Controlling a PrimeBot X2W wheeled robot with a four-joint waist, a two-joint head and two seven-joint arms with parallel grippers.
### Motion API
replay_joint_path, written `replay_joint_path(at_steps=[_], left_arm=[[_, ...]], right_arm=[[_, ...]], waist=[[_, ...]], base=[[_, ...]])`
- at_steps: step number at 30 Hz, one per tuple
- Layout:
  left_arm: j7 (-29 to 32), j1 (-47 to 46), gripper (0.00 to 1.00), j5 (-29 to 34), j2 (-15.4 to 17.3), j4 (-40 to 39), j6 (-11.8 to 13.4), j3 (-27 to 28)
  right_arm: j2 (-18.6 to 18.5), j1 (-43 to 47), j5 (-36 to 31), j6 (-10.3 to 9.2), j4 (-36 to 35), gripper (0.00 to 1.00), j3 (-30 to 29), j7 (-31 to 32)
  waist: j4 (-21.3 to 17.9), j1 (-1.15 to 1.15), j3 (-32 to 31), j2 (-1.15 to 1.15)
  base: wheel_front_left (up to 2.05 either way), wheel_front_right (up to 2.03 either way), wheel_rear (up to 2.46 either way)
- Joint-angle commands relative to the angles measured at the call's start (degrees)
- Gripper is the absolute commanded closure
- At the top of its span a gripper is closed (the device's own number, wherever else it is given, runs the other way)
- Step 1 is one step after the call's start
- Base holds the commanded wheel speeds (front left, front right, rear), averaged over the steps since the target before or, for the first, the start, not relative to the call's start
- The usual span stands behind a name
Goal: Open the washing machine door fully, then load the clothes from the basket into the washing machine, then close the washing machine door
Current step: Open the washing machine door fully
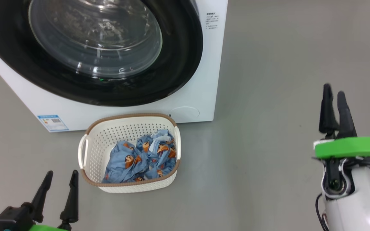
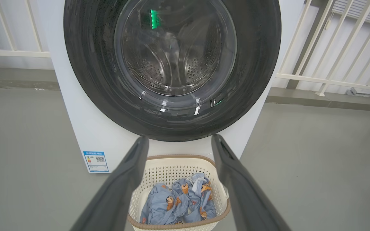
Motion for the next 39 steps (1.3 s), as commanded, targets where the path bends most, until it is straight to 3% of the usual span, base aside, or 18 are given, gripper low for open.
replay_joint_path(at_steps=[1, 3, 4, 5, 7, 15, 23, 29, 39], left_arm=[[-0.54, -2.45, 0.00, -0.24, 1.64, -1.64, -0.18, 1.85], [-0.54, -2.58, 0.00, -0.50, 1.76, -1.73, -0.18, 1.57], [-0.54, -2.62, 0.00, -0.65, 1.82, -1.69, -0.18, 1.46], [-0.54, -2.73, 0.00, -0.80, 1.90, -1.71, -0.18, 1.31], [-0.54, -3.02, 0.00, -1.06, 2.10, -1.86, -0.18, 1.06], [-0.54, -4.68, 0.00, -2.07, 3.00, -2.68, -0.18, 0.20], [-0.54, -5.94, 0.00, -2.93, 3.56, -3.83, -0.18, -1.15], [-0.54, -7.12, 0.00, -3.78, 4.08, -5.37, -0.18, -1.44], [-0.54, -9.97, 0.00, -5.38, 4.46, -7.76, -0.18, -1.99]], right_arm=[[-0.11, -2.72, 1.92, -0.06, -0.82, 0.00, 1.21, -0.29], [-0.11, -4.42, 5.27, -0.06, 0.42, 0.00, 0.67, 0.46], [-0.11, -5.25, 6.60, -0.06, 1.04, 0.13, 0.26, 0.79], [-0.11, -6.10, 8.03, -0.06, 1.71, 0.55, -0.40, 1.14], [-0.11, -7.92, 10.59, -0.06, 2.78, 1.00, -1.22, 2.11], [-0.11, -15.47, 18.46, -0.06, 5.10, 1.00, -3.55, 8.64], [-0.54, -23.39, 21.05, -0.06, 9.41, 1.00, -9.13, 18.68], [-0.56, -31.24, 20.48, -0.06, 12.71, 1.00, -12.62, 26.95], [-0.19, -44.09, 14.77, -0.06, 19.11, 1.00, -17.57, 35.66]], waist=[[0.55, 0.00, 0.66, 0.00], [0.95, 0.00, 1.22, 0.00], [1.10, 0.00, 1.41, 0.00], [1.33, 0.00, 1.72, 0.00], [1.71, 0.00, 2.42, 0.00], [3.51, 0.00, 5.52, 0.00], [5.70, 0.00, 8.26, 0.00], [6.78, 0.00, 11.39, 0.00], [8.94, 0.00, 16.71, 0.00]], base=[[0.00, 0.00, 0.00], [0.00, 0.00, 0.00], [0.00, 0.00, 0.00], [0.00, 0.00, 0.00], [0.00, 0.00, 0.00], [0.00, 0.00, 0.00], [0.00, 0.00, 0.00], [0.00, 0.00, 0.00], [0.00, 0.00, 0.00]])
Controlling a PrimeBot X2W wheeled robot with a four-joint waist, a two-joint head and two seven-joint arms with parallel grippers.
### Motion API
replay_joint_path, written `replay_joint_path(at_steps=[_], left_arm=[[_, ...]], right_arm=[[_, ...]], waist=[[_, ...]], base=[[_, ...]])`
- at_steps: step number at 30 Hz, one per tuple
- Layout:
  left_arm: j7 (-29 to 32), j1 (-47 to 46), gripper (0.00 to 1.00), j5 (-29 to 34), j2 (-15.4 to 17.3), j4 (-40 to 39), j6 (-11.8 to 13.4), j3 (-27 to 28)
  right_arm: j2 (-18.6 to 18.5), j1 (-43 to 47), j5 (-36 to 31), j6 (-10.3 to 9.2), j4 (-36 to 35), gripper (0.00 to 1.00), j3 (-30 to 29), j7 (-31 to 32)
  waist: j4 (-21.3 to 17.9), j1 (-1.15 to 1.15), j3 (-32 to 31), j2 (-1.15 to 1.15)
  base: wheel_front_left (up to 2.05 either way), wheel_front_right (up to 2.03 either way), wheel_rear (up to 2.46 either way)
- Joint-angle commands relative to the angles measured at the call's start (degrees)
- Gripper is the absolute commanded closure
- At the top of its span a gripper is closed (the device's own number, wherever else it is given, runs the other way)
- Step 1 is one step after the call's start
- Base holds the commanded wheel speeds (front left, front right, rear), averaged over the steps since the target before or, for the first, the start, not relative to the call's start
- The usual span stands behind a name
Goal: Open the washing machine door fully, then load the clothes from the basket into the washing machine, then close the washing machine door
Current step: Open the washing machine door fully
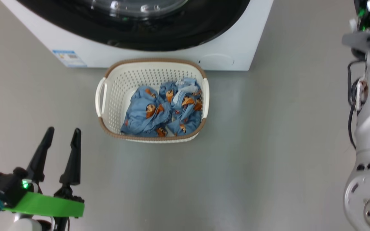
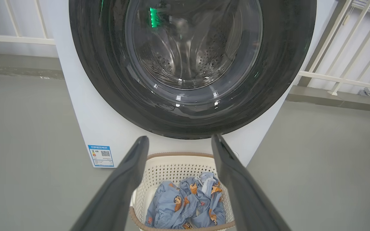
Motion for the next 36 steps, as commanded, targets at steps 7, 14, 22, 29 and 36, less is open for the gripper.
replay_joint_path(at_steps=[7, 14, 22, 29, 36], left_arm=[[-0.51, -3.81, 0.00, -0.85, 1.81, -2.93, -0.18, 1.79], [-0.51, -5.88, 0.00, -1.66, 1.43, -3.47, -0.18, 0.54], [-0.51, -7.47, 0.00, -2.53, 0.78, -3.74, -0.18, -0.52], [-0.51, -8.47, 0.00, -3.08, 0.54, -3.73, -0.18, -0.88], [-0.51, -9.16, 0.00, -3.42, 0.32, -3.62, -0.18, -0.82]], right_arm=[[0.94, -10.05, -2.01, -0.06, 4.64, 1.00, 0.13, 5.12], [0.95, -17.31, -4.01, -0.06, 11.14, 1.00, 2.19, 4.26], [0.96, -23.94, -4.82, -0.06, 17.83, 1.00, 4.84, 0.81], [0.96, -27.60, -4.91, -0.06, 22.33, 1.00, 6.79, -2.66], [0.96, -29.05, -4.17, -0.06, 25.87, 1.00, 9.49, -0.06]], waist=[[2.59, 0.00, 4.55, -0.01], [4.36, 0.00, 7.09, -0.01], [6.27, 0.00, 9.45, -0.01], [7.16, 0.00, 11.18, -0.01], [7.51, 0.00, 12.02, -0.01]], base=[[0.00, 0.00, 0.00], [0.00, 0.00, 0.00], [0.00, 0.00, 0.00], [0.00, 0.00, 0.00], [0.00, 0.00, 0.00]])
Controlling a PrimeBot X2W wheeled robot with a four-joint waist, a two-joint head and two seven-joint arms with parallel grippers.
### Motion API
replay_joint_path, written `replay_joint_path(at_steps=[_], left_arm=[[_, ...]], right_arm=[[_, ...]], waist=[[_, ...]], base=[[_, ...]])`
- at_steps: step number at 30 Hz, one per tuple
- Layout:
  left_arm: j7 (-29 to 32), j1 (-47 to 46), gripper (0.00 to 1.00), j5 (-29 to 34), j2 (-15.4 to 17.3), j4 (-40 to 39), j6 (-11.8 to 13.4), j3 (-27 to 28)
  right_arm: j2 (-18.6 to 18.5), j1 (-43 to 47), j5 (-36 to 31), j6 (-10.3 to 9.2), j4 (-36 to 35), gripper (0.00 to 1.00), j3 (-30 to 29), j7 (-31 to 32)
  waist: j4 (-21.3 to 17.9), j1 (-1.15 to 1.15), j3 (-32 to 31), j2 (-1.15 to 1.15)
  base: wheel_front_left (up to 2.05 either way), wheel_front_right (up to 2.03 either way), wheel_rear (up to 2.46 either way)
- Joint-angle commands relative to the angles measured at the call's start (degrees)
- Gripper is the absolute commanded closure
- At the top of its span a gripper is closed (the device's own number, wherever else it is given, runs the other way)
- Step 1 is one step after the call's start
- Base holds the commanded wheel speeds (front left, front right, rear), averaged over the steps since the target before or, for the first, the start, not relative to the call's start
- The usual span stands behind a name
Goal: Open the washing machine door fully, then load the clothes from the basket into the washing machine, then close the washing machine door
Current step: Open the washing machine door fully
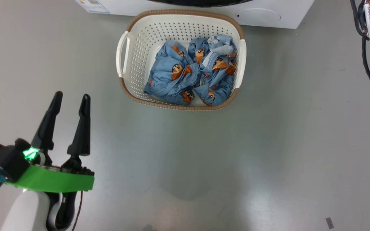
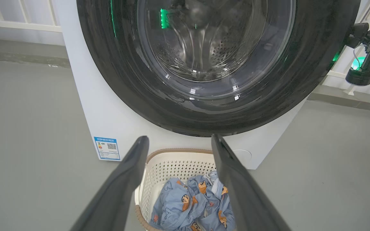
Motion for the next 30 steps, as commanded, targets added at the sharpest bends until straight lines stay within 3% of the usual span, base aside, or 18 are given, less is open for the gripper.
replay_joint_path(at_steps=[1, 14, 30], left_arm=[[-0.47, -1.12, 0.00, -0.42, 1.80, -1.18, -0.18, 2.21], [-0.47, -0.24, 0.00, 0.25, 1.92, -1.66, -0.18, 3.11], [-0.47, 2.21, 0.00, 1.65, 1.71, -1.89, -0.18, 2.59]], right_arm=[[3.07, -1.48, 0.17, -0.05, -0.23, 1.00, 1.96, 2.07], [3.07, 3.70, 4.19, -0.05, -3.03, 1.00, 6.77, 10.95], [3.07, 16.15, 12.14, -0.05, -11.07, 1.00, 12.85, 21.42]], waist=[[0.08, 0.00, 0.02, 0.00], [-0.62, 0.00, -2.58, 0.00], [-1.23, 0.00, -8.25, 0.00]], base=[[0.00, 0.00, 0.00], [0.00, 0.00, 0.00], [0.00, 0.00, 0.00]])
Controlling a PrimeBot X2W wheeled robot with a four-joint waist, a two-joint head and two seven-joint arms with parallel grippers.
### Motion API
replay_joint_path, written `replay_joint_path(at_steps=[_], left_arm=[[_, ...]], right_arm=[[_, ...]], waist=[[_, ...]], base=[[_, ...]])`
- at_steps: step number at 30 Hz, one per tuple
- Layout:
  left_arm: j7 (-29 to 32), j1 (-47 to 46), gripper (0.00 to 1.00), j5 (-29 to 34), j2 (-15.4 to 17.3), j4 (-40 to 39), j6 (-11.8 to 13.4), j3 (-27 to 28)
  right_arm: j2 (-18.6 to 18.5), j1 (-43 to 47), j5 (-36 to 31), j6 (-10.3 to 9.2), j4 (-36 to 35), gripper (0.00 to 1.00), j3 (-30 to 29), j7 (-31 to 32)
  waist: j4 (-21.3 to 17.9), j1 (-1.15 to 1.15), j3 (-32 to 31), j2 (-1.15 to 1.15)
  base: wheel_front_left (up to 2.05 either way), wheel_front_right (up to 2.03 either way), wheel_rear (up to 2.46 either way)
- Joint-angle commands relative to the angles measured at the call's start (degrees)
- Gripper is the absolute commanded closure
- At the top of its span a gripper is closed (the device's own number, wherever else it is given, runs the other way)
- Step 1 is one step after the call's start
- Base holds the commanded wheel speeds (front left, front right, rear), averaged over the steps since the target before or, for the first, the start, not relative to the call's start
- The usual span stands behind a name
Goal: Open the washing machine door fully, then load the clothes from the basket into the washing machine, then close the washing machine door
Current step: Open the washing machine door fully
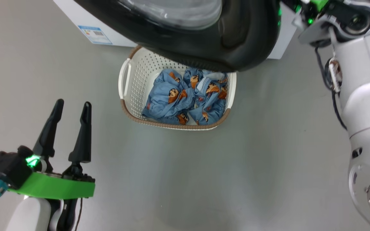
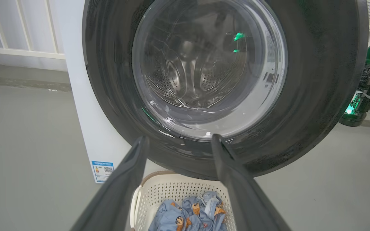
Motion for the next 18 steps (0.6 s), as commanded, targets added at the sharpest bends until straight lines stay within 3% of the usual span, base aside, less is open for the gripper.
replay_joint_path(at_steps=[1, 8, 18], left_arm=[[-0.47, 0.31, 0.00, 0.77, 1.94, -1.41, -0.18, 2.08], [-0.47, 1.01, 0.00, 1.32, 1.99, -1.21, -0.18, 2.17], [-0.47, 2.21, 0.00, 2.25, 1.66, -0.46, -0.18, 2.33]], right_arm=[[2.32, 1.30, 0.87, 0.11, -2.36, 1.00, 1.32, 1.19], [2.32, 7.46, 5.69, 0.11, -8.04, 1.00, 6.34, 6.12], [2.32, 16.86, 13.04, 0.11, -15.41, 1.00, 18.21, 11.58]], waist=[[-0.02, 0.00, -1.10, 0.00], [0.28, 0.00, -3.32, 0.00], [0.78, 0.00, -6.72, 0.00]], base=[[0.00, 0.00, 0.00], [0.00, 0.00, 0.00], [0.00, 0.00, 0.00]])
